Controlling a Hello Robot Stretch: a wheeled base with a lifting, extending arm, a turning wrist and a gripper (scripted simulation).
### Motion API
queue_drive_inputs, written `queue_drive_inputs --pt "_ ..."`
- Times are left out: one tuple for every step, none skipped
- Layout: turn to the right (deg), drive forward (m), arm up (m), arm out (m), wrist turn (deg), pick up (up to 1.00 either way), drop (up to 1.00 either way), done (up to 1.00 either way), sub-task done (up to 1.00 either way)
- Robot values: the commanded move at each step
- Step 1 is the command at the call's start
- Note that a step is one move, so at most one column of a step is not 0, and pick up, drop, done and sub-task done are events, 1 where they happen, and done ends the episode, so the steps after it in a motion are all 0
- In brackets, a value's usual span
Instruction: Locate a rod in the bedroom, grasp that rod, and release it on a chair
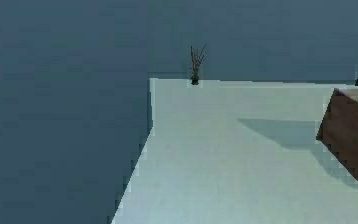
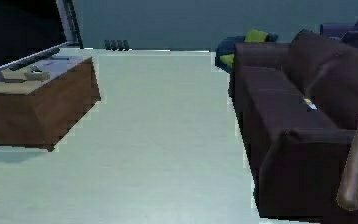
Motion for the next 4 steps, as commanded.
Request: queue_drive_inputs --pt "0.0 1.0 0.0 0.0 0.0 0.0 0.0 0.0 0.0" --pt "3.0 0.0 0.0 0.0 0.0 0.0 0.0 0.0 0.0" --pt "0.0 1.0 0.0 0.0 0.0 0.0 0.0 0.0 0.0" --pt "0.0 0.6 0.0 0.0 0.0 0.0 0.0 0.0 0.0"
